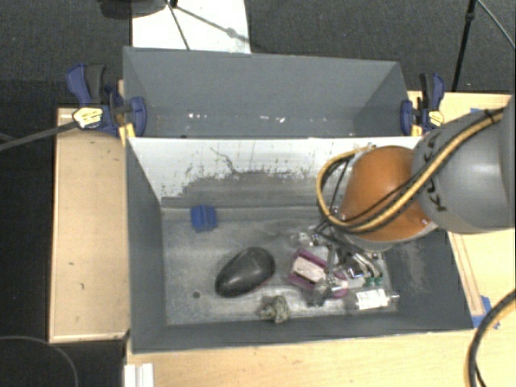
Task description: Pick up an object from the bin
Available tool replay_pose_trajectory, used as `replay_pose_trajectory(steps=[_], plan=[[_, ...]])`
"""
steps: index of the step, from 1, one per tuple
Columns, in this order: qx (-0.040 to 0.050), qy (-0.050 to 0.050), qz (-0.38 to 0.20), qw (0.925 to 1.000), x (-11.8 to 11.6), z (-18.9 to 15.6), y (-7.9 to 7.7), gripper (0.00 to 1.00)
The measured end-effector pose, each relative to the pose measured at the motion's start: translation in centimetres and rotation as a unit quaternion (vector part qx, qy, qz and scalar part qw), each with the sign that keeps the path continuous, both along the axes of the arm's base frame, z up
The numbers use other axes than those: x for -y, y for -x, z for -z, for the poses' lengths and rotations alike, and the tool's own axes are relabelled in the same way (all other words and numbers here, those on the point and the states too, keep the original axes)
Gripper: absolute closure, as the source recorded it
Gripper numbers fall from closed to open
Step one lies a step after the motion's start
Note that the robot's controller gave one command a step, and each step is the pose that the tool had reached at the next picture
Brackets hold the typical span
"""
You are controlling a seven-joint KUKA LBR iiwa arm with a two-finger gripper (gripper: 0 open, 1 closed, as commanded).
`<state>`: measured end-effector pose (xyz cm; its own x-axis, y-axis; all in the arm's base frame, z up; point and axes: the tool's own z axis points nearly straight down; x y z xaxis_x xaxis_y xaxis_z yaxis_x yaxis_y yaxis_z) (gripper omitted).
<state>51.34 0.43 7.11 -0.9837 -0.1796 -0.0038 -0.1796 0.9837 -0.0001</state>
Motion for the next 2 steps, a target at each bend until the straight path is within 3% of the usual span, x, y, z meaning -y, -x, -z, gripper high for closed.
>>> replay_pose_trajectory(steps=[1,2], plan=[[-0.0003,-0.001,-0.001,1.0,-0.3,-0.1,0.0,1.0],[0.0021,0.001,-0.045,0.999,3.8,-13.0,2.8,1.0]])
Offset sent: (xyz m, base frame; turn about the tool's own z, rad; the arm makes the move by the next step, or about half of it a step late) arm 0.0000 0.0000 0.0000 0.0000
